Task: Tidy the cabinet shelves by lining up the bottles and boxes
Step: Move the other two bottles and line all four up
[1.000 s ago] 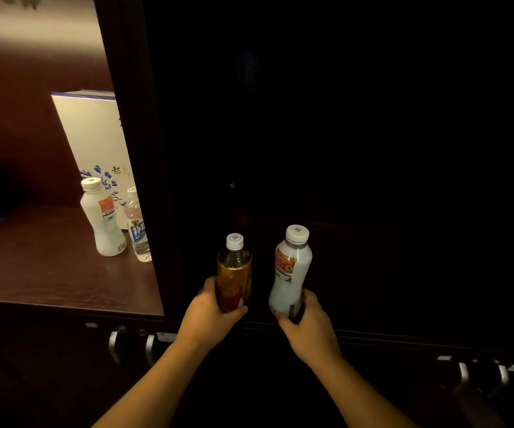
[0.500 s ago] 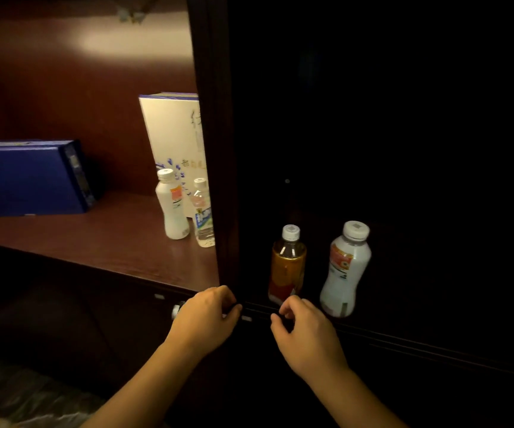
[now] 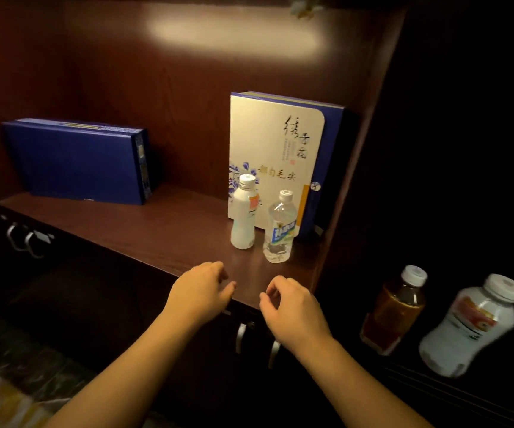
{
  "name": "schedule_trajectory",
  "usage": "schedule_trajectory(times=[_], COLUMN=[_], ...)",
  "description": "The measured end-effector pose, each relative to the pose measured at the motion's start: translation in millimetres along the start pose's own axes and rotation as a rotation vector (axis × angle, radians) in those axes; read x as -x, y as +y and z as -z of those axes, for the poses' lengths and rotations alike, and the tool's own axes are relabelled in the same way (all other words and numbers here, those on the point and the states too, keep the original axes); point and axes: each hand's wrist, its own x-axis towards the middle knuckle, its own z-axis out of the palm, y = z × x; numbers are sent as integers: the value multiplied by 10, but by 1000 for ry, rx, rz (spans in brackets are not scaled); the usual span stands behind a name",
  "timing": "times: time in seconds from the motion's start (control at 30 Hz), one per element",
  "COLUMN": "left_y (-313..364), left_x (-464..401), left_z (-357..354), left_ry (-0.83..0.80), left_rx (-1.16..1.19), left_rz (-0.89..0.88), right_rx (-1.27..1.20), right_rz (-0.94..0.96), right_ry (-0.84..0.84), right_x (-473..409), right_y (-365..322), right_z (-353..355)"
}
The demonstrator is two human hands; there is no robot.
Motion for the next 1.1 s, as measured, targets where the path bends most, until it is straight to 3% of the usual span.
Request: schedule_trajectory(times=[0.43,0.7,1.1], left_y=[-558,-489,-449], left_x=[-1474,-1933,-2098], left_z=[-120,-414,-558], left_ry=[-133,-156,-147], left_rx=[79,231,445], left_rz=[-109,-33,-40], right_rx=[52,45,-123], right_rz=[-448,-717,-706], right_ry=[146,163,234], right_x=[-1113,-1424,-1703], right_y=[-89,168,287], right_z=[-397,-464,-580])
